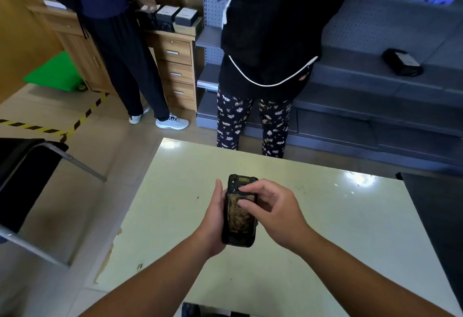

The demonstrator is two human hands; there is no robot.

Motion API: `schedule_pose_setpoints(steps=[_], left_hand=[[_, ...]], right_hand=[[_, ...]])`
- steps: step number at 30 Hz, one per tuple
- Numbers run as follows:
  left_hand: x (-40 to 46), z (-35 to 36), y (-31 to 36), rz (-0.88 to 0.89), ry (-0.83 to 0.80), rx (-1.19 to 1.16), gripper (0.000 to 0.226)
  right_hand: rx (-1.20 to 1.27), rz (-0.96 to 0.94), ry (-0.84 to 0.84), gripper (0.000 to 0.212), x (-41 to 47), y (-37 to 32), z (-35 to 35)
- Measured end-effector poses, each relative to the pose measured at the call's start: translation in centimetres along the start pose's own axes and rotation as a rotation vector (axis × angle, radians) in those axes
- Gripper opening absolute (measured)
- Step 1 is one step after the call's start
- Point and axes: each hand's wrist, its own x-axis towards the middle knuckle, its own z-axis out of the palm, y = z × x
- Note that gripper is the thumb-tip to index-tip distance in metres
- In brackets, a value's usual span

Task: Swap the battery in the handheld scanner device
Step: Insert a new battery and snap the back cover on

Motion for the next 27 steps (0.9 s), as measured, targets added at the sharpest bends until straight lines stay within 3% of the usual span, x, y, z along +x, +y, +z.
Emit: schedule_pose_setpoints(steps=[5,13,17,19,21,24,27], left_hand=[[-0.8,0.2,0.0,0.011,0.006,-0.021,0.077],[-2.0,0.6,-0.2,0.001,-0.041,0.092,0.073],[-2.2,0.5,-0.7,0.087,-0.059,0.172,0.048],[-2.3,0.2,-0.9,0.121,-0.063,0.187,0.04],[-2.4,0.0,-0.9,0.13,-0.054,0.191,0.036],[-2.3,0.0,-0.8,0.144,-0.016,0.208,0.033],[-2.0,0.1,-0.8,0.157,-0.008,0.211,0.03]], right_hand=[[0.018,-0.011,-0.004,0.02,-0.3,0.3,0.0],[-0.388,-0.172,0.042,0.026,-1.3,2.5,-0.5],[-0.459,-0.191,0.116,0.037,-1.5,3.2,-0.2],[-0.355,-0.066,0.105,0.058,-1.7,3.2,0.2],[-0.111,0.199,0.07,0.069,-1.8,2.9,0.7],[0.308,0.44,-0.013,0.033,-1.8,2.6,1.5],[0.394,0.44,0.0,0.021,-1.9,2.7,1.9]])
